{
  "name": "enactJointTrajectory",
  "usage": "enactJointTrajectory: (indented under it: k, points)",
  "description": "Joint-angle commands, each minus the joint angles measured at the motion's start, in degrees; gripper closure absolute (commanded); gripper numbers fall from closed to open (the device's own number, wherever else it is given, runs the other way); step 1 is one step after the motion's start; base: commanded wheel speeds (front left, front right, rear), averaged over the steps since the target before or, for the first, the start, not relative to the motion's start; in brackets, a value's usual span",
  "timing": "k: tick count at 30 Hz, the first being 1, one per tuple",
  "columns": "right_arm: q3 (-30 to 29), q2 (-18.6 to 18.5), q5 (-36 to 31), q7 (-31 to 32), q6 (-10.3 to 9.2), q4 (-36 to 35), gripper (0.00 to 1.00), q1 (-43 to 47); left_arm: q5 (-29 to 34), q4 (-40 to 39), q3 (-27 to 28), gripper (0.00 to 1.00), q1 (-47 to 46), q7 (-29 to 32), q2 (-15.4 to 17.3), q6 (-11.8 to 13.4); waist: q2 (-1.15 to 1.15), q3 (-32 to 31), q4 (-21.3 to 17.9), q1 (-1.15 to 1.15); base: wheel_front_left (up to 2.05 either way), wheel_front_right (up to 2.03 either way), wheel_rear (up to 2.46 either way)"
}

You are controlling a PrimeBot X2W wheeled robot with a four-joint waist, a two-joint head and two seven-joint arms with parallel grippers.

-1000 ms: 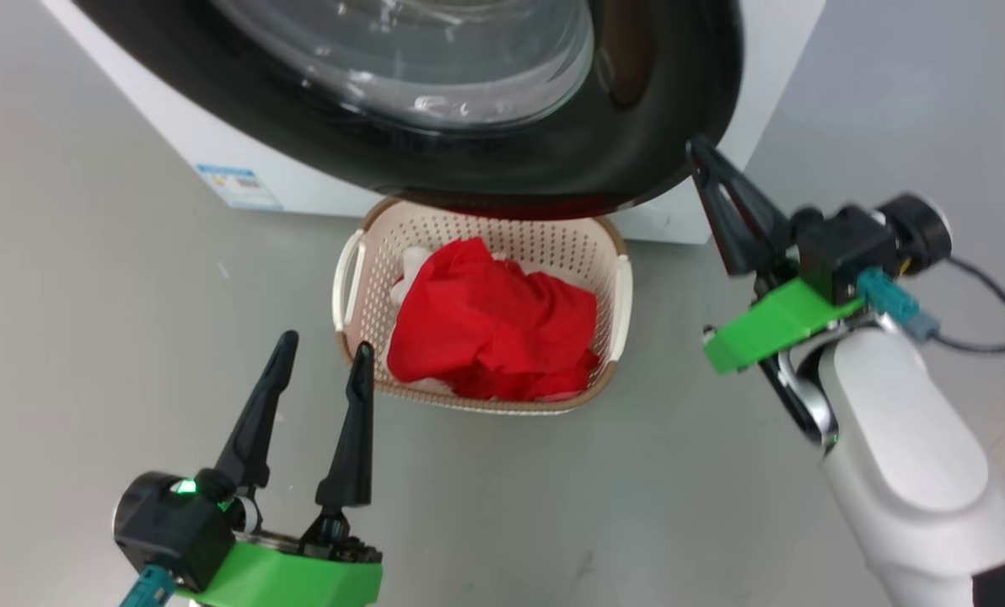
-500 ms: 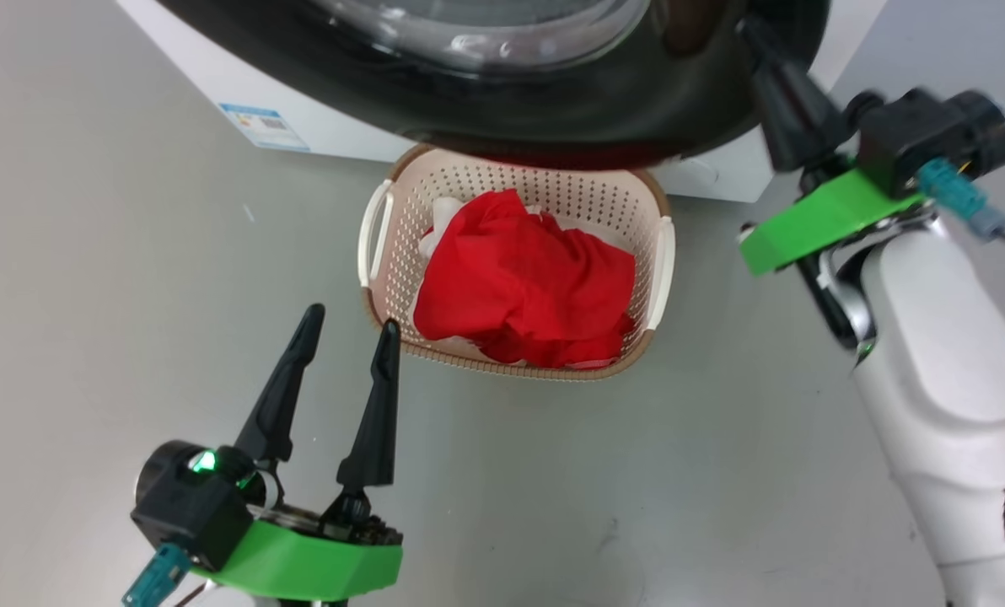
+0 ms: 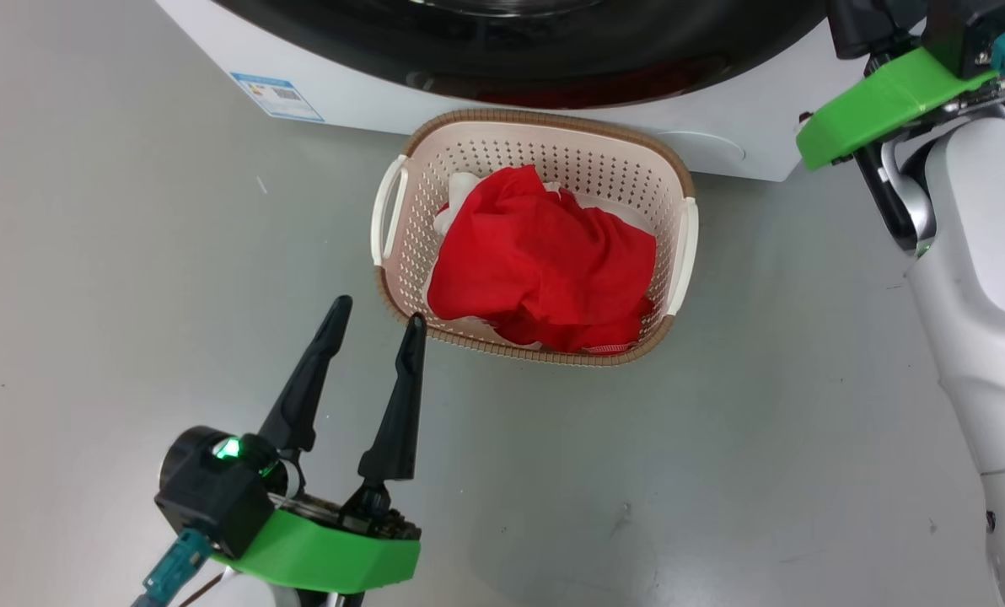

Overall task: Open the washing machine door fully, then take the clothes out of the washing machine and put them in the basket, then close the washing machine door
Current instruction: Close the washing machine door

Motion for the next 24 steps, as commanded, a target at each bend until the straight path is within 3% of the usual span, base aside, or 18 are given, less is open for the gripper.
enactJointTrajectory:
  k: [1, 13, 24]
  points:
    - [0.22, 0.07, -0.39, -0.35, -0.19, -0.41, 1.0, -2.42, 0.45, -1.12, 1.47, 0.0, -0.96, -0.28, 0.57, -0.42, 0.0, 0.28, 0.2, 0.0, 0.0, 0.0, 0.0]
    - [-0.57, 0.12, -0.33, -0.36, -0.19, 2.23, 1.0, -4.4, 0.5, -0.77, 2.05, 0.0, -1.02, -0.28, 0.3, -0.77, 0.0, -0.25, 0.12, 0.0, 0.0, 0.0, 0.0]
    - [1.2, 2.78, 2.21, -0.36, -0.19, -1.42, 1.0, 3.34, -0.49, -2.34, 4.31, 0.0, -0.45, -0.28, 0.16, 0.16, 0.0, -3.04, -2.22, 0.0, 0.0, 0.0, 0.0]
